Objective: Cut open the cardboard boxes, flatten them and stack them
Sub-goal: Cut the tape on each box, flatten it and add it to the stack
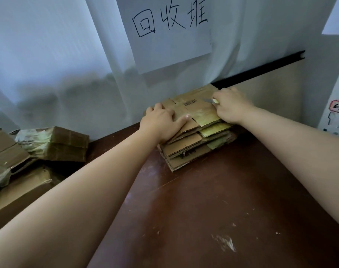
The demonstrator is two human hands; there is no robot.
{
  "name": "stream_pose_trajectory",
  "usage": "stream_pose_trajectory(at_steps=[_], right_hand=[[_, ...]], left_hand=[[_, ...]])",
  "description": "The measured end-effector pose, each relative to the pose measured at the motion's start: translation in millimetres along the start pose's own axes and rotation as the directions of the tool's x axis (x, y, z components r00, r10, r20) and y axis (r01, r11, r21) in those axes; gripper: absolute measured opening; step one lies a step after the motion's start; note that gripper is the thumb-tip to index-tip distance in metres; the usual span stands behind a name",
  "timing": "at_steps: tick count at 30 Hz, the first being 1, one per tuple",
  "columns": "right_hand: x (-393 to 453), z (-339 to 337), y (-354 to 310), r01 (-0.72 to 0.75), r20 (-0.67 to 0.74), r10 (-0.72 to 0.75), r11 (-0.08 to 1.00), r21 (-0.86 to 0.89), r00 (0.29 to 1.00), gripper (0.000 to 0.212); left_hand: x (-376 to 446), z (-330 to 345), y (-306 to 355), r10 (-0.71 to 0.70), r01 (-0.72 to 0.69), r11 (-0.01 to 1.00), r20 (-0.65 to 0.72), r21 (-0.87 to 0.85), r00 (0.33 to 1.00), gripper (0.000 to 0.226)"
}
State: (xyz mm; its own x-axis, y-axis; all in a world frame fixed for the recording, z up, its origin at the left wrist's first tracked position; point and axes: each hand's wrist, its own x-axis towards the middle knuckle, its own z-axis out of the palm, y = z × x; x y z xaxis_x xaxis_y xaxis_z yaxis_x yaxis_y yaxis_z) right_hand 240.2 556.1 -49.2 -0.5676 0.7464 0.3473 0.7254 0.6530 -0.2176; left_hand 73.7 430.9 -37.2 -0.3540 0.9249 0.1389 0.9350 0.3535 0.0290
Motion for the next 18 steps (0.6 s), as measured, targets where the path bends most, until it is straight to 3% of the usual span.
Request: stream_pose_trajectory(at_steps=[9,18], right_hand=[[-15,-46,-16,0.050,-0.104,-0.047,0.998,0.028,0.993,0.023],[-54,-85,-61,0.119,-0.148,-0.125,0.992,-0.052,0.981,0.038]], left_hand=[[-31,-37,8,0.024,-0.062,0.982,-0.209,-0.179,0.978,0.051],[-94,-71,-19,0.048,-0.049,0.999,-0.267,0.003,0.963,0.052]])
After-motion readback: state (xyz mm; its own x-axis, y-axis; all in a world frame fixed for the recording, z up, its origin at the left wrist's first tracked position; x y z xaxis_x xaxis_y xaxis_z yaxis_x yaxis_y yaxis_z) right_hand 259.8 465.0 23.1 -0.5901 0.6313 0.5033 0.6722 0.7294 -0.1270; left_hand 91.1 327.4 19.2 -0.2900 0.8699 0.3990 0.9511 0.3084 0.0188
